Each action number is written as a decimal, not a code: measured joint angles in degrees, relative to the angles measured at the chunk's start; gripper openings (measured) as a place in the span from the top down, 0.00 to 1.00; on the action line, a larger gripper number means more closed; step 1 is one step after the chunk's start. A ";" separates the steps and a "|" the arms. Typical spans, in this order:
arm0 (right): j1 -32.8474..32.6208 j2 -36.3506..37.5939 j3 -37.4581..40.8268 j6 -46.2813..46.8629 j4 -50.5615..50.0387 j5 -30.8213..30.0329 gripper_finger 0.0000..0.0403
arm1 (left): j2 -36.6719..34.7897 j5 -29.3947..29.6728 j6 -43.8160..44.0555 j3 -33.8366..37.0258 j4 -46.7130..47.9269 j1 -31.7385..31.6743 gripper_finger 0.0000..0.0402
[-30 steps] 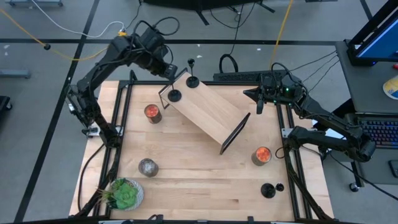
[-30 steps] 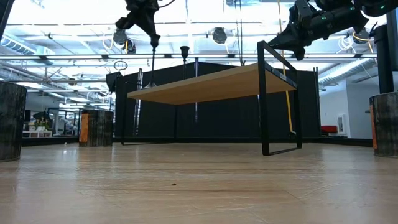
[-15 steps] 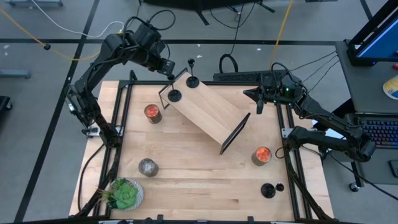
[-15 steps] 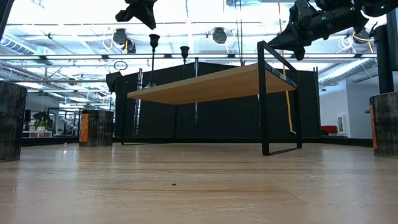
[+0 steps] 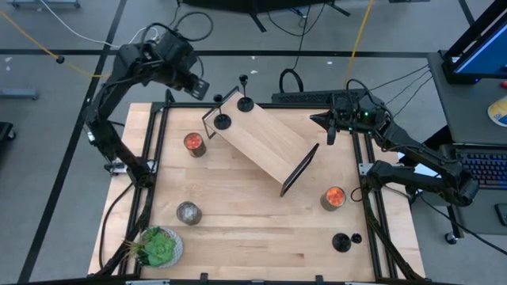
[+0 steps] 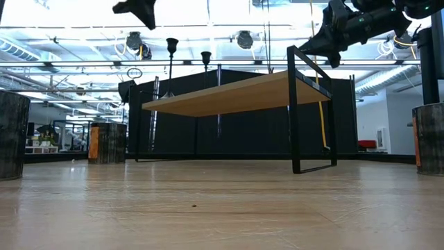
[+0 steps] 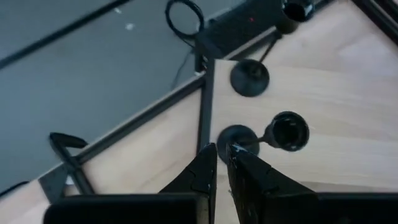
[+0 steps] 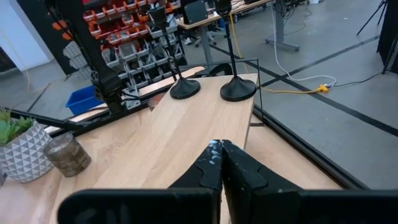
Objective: Pick & Place candle stick holders
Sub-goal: Put the black candle holder on the shelf
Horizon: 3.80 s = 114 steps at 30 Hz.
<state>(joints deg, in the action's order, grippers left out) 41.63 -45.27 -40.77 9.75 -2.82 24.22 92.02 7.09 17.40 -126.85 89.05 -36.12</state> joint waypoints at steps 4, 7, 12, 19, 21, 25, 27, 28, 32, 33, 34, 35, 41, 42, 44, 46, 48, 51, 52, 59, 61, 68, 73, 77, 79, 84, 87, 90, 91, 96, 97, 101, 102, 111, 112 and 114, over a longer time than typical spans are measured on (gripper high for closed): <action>0.00 0.74 0.00 0.07 -0.91 0.03 1.00 | -3.16 1.14 0.82 0.00 -0.01 1.41 0.91; -0.31 1.96 0.00 -0.56 -2.47 0.22 1.00 | -5.63 2.67 2.81 0.87 -0.21 3.00 0.91; -1.82 4.50 0.00 -1.67 -4.59 3.53 1.00 | -10.11 7.40 7.74 7.62 -1.20 7.95 0.91; -6.24 8.20 0.00 -1.89 -8.49 4.56 1.00 | -19.46 8.19 11.47 26.99 -15.29 14.20 0.91; -7.89 9.44 0.00 -1.87 -10.31 4.54 1.00 | -22.50 8.04 12.71 33.43 -20.08 15.49 0.91; -11.90 11.74 0.00 -0.26 -12.75 4.57 1.00 | -28.11 8.07 16.19 44.93 -26.00 17.74 0.91; -14.32 12.55 0.00 1.18 -12.94 4.58 1.00 | -30.75 8.05 18.10 50.32 -28.97 19.07 0.91; -15.67 12.90 0.00 1.73 -12.87 4.52 1.00 | -32.16 8.08 18.94 53.06 -30.58 19.79 0.91; -20.98 13.52 0.00 2.20 -11.87 4.21 1.00 | -37.61 9.04 20.87 63.12 -39.49 22.38 0.91; -22.33 13.52 0.00 2.26 -12.04 3.70 1.00 | -38.91 9.19 21.26 65.43 -41.89 23.04 0.91; -23.61 13.52 0.00 2.64 -12.03 2.73 1.00 | -40.18 9.22 21.46 67.72 -44.08 23.73 0.91; -24.91 13.52 0.00 2.93 -12.01 1.89 1.00 | -41.31 9.21 21.61 69.84 -46.29 24.40 0.91; -33.37 13.11 -0.38 2.33 -12.03 -4.75 1.00 | -47.08 9.41 21.78 80.76 -55.12 28.69 0.91; -34.91 12.86 -0.87 1.72 -11.98 -6.29 1.00 | -47.80 9.57 21.84 82.20 -56.31 29.41 0.91; -37.72 12.14 -1.97 0.95 -11.99 -9.07 1.00 | -49.12 10.09 22.21 84.57 -57.98 30.68 0.91; -40.66 11.00 -3.44 0.91 -12.51 -11.33 1.00 | -50.20 11.19 23.00 86.42 -59.30 32.04 0.91; -43.54 9.54 -5.04 0.90 -13.52 -12.90 1.00 | -50.98 12.38 23.97 87.60 -59.22 33.40 0.91; -47.64 6.93 -8.16 2.12 -18.73 -14.00 1.00 | -51.86 12.98 25.34 88.91 -59.26 35.33 0.91; -48.82 5.88 -9.41 3.24 -21.36 -14.02 1.00 | -52.08 13.00 25.76 89.24 -59.22 35.88 0.91; -57.15 -2.13 -20.05 14.47 -39.00 -13.94 1.00 | -52.34 15.08 26.68 89.66 -59.24 39.15 0.91; -59.41 -4.35 -23.68 18.73 -43.31 -13.91 1.00 | -52.34 15.51 26.44 89.66 -59.20 39.87 0.91; -67.59 -11.98 -32.59 35.13 -53.98 -12.24 1.00 | -52.34 18.23 24.03 89.66 -59.18 42.18 0.91; -72.45 -15.61 -33.97 50.59 -54.64 -7.61 1.00 | -52.34 20.02 22.02 89.66 -59.20 43.70 0.91; -76.43 -17.30 -33.97 64.85 -57.15 -1.34 1.00 | -52.32 20.50 21.31 89.66 -59.20 44.29 0.91; -78.67 -17.58 -33.97 69.49 -58.58 -0.12 1.00 | -52.32 21.20 21.30 89.66 -59.20 44.64 0.91; -82.73 -16.96 -33.97 77.87 -62.36 -2.14 1.00 | -52.30 21.57 21.57 89.66 -59.22 45.40 0.91; -83.87 -16.20 -33.97 79.33 -62.68 -4.54 1.00 | -52.30 21.59 22.06 89.66 -59.25 45.81 0.91; -84.14 -15.79 -33.97 79.40 -63.07 -4.74 1.00 | -52.30 21.59 22.72 89.66 -59.29 45.94 0.91; -84.13 -15.73 -33.97 79.71 -63.39 -4.73 1.00 | -52.30 21.62 22.97 89.65 -59.29 45.94 0.91; -84.13 -15.68 -33.29 82.41 -64.60 -4.67 0.98 | -52.30 21.60 23.28 89.66 -59.31 45.94 0.91; -84.13 -15.68 -32.79 82.84 -64.70 -4.67 0.97 | -52.30 21.62 23.29 89.66 -59.31 45.94 0.91; -84.13 -15.68 -30.62 83.02 -64.64 -4.54 0.90 | -52.30 21.59 23.35 89.66 -59.33 45.94 0.91; -84.13 -15.68 -30.12 83.02 -64.59 -4.48 0.88 | -52.30 21.59 23.41 89.66 -59.33 45.94 0.91; -84.13 -15.04 -25.89 83.86 -60.19 -0.15 0.65 | -52.30 21.59 23.64 89.64 -59.42 45.90 0.91; -84.11 -15.04 -25.47 83.86 -59.51 -0.14 0.63 | -52.30 21.59 23.64 89.64 -59.40 45.90 0.91; -84.13 -15.07 -24.47 83.90 -58.54 -0.10 0.60 | -52.30 21.59 23.62 89.64 -59.42 45.90 0.91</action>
<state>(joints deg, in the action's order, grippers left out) -42.50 -60.34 -65.24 93.65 -61.36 24.12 39.72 28.69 41.02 -37.21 29.63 9.78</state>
